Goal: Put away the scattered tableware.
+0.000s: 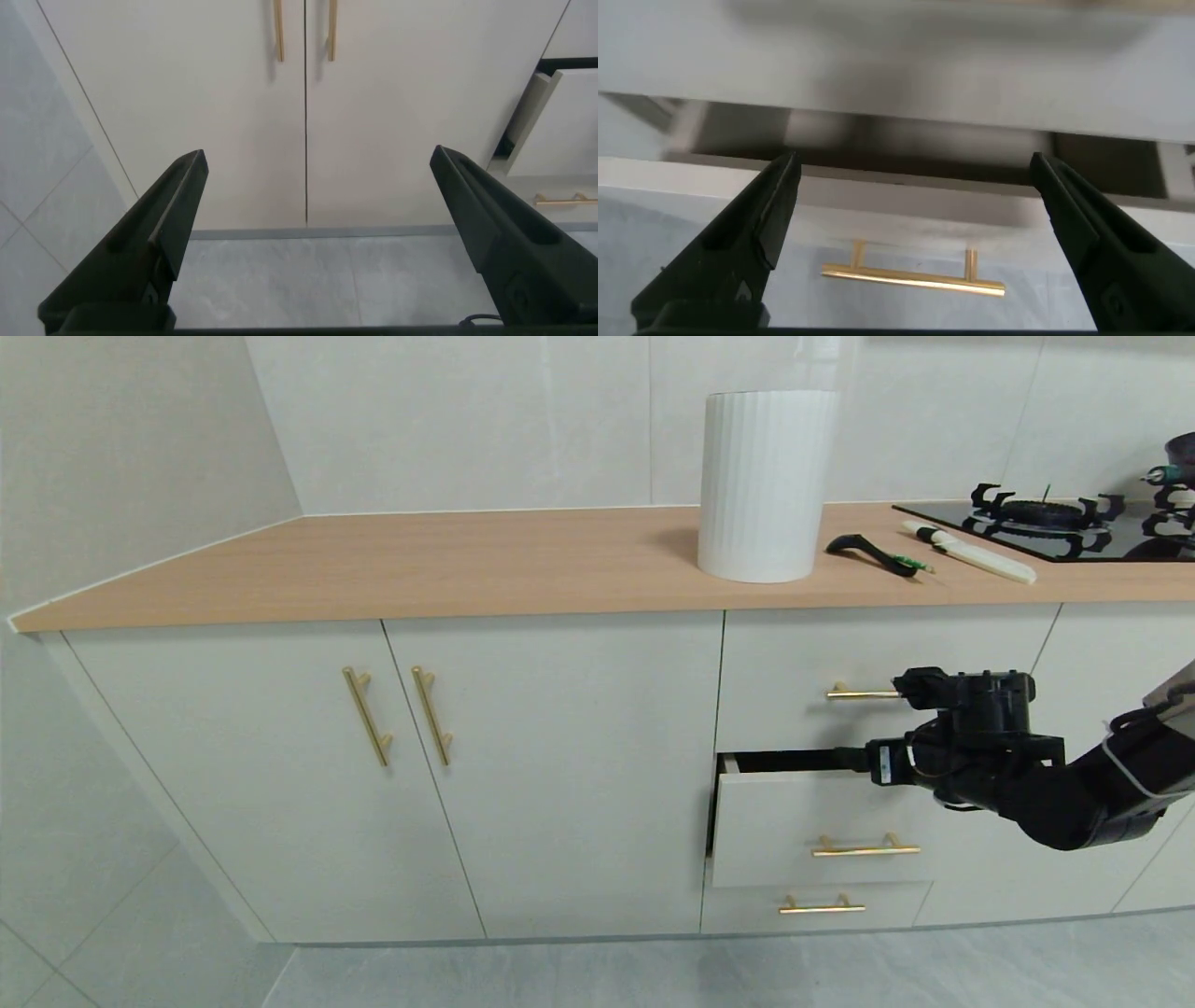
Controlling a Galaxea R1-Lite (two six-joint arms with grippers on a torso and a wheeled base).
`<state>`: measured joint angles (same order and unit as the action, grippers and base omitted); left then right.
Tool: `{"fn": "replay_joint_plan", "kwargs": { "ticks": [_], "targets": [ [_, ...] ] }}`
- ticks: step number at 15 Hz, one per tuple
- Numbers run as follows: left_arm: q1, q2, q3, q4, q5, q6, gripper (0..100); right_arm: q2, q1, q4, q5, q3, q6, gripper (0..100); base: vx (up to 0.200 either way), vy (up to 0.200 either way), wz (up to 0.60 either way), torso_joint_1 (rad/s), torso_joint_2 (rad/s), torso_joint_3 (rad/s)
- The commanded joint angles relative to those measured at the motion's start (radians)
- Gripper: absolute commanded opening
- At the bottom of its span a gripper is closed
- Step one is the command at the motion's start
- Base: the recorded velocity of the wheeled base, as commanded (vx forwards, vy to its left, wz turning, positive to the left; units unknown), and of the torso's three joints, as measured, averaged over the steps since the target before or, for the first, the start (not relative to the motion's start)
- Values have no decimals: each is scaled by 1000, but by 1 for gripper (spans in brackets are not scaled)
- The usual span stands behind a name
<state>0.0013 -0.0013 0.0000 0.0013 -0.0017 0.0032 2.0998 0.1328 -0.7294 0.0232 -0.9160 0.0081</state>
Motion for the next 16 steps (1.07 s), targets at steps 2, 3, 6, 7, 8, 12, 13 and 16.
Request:
{"fn": "replay_joint_plan", "kwargs": {
  "ticks": [2,3,6,7,8,12,13,16],
  "targets": [
    [0,1,0,0,0,0,100,69,-2,-2,3,-20,0,100,0,0,0,0,0,0],
    [0,1,0,0,0,0,100,78,-2,-5,3,-23,0,100,0,0,0,0,0,0],
    [0,1,0,0,0,0,100,115,1,-10,38,-43,0,100,0,0,0,0,0,0],
    [0,1,0,0,0,0,100,117,1,-10,40,-44,0,100,0,0,0,0,0,0],
    [0,1,0,0,0,0,100,120,1,-8,41,-50,0,100,0,0,0,0,0,0],
    [0,1,0,0,0,0,100,115,1,-2,46,-46,1,100,0,0,0,0,0,0],
    [0,1,0,0,0,0,100,95,1,8,46,-34,0,100,0,0,0,0,0,0],
    [0,1,0,0,0,0,100,37,1,125,44,-24,-2,100,0,0,0,0,0,0]
  ]
}}
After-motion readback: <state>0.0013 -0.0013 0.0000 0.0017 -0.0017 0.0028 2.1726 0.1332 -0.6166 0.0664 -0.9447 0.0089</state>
